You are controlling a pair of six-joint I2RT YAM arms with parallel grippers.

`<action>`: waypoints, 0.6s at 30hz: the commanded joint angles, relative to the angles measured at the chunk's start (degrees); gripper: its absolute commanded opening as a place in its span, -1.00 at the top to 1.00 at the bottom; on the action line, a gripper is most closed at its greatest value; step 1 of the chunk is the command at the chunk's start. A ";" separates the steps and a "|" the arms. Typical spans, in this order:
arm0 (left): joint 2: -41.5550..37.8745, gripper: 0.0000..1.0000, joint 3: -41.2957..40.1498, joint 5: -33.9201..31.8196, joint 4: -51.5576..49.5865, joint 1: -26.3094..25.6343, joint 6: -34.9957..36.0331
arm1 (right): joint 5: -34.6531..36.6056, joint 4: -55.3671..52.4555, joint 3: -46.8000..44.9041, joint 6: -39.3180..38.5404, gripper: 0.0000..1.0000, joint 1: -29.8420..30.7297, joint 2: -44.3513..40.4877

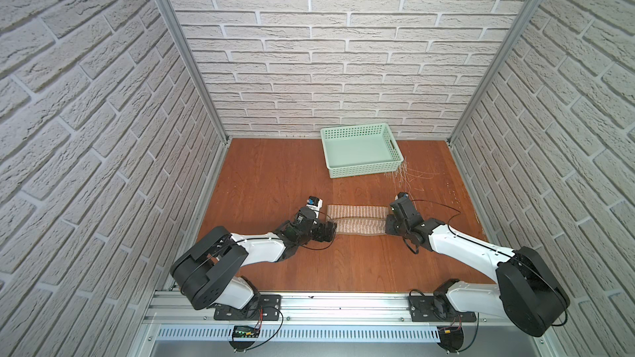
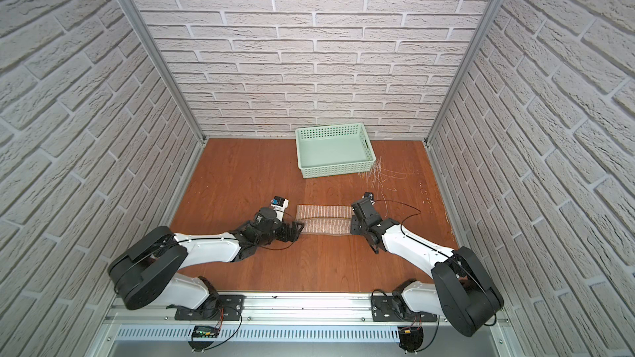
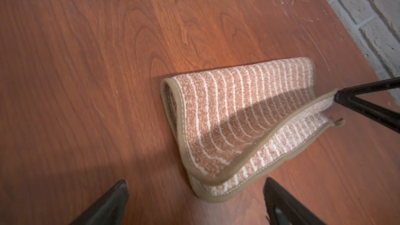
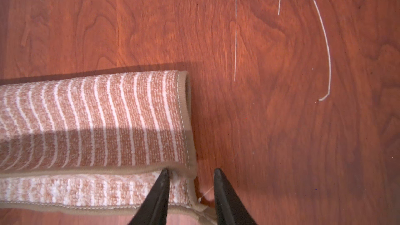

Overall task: Fold the square dishcloth
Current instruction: Fold the cleaning item at the center of the board.

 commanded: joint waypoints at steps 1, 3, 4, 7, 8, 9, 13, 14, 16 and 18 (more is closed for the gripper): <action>-3.32 -0.97 -2.09 -0.43 -2.28 -0.44 -0.23 | 1.48 -5.47 0.08 2.59 0.26 0.58 -0.81; -5.89 -0.96 -3.06 -0.74 -3.77 -0.57 -0.88 | 1.62 -7.25 0.22 3.83 0.27 0.60 -0.91; -7.29 -0.97 -3.39 -1.10 -4.64 -0.62 -1.29 | 1.47 -7.94 0.21 4.24 0.27 0.60 -1.06; -11.26 -0.97 -3.33 -3.02 -9.85 -0.79 -3.20 | 1.57 -11.07 0.90 5.84 0.27 0.67 -1.05; -12.63 -0.96 -2.52 -4.15 -12.36 -0.77 -4.12 | 1.72 -11.92 1.24 6.25 0.26 0.68 -1.01; -13.72 -0.94 -1.49 -5.38 -15.95 -0.78 -5.90 | 1.82 -12.51 1.37 6.58 0.26 0.68 -1.13; -14.54 -0.69 3.72 -7.14 -27.93 -0.82 -14.25 | 2.30 -13.71 1.77 7.64 0.21 0.68 -1.12; -14.17 -0.65 4.88 -6.85 -29.82 -0.88 -16.38 | 2.47 -14.09 1.97 8.06 0.21 0.68 -1.03; -13.15 -0.57 6.30 -6.25 -31.29 -1.23 -18.81 | 2.96 -15.19 2.44 8.84 0.20 0.68 -0.85; -12.16 -0.50 7.48 -5.89 -31.63 -2.06 -20.27 | 3.42 -16.62 3.04 9.75 0.20 0.68 -1.01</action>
